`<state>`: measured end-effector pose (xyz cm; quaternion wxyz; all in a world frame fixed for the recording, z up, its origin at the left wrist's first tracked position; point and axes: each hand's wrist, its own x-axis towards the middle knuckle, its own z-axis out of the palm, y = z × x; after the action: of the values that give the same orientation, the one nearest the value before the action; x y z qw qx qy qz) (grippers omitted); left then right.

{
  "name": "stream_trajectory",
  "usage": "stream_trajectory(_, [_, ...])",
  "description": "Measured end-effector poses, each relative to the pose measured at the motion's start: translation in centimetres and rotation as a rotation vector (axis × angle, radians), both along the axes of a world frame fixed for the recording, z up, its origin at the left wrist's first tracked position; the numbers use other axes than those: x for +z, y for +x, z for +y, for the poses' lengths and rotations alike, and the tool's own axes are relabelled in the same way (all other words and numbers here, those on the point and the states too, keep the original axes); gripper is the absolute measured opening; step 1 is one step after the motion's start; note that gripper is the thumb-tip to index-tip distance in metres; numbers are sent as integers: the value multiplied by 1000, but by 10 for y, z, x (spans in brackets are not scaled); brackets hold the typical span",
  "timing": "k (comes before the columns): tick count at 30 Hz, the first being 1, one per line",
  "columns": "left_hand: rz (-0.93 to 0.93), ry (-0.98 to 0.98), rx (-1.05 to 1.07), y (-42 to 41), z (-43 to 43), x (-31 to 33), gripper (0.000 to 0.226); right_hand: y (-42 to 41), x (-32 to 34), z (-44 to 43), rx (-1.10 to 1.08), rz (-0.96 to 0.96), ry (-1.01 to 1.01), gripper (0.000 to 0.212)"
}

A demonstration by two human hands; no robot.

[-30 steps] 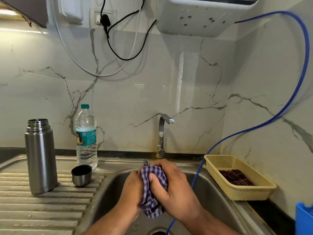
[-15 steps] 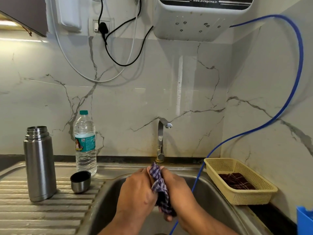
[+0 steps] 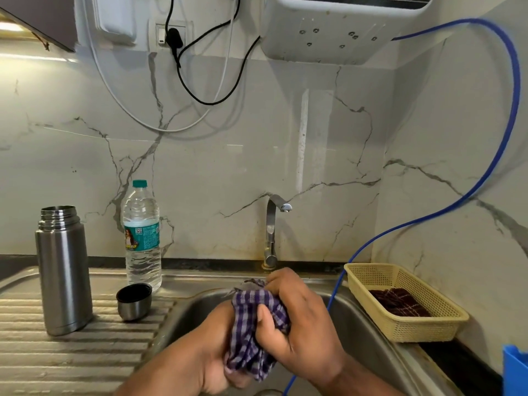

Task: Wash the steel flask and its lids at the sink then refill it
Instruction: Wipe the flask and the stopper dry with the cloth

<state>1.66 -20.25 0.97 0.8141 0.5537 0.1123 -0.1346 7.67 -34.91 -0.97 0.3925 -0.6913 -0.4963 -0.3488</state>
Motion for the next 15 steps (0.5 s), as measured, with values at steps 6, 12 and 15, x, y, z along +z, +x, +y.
stream_trajectory(6, [-578, 758, 419, 5, -10, -11, 20, -11, 5, 9, -248, 425, 43, 24])
stream_trajectory(12, [-1052, 1609, 325, 17, -17, -28, 37, -1, 19, 3, -105, 1470, 104, 40])
stream_trajectory(15, [-944, 1080, 470, 14, -21, -14, 56, 1, 24, -6, 52, 1493, 158, 45])
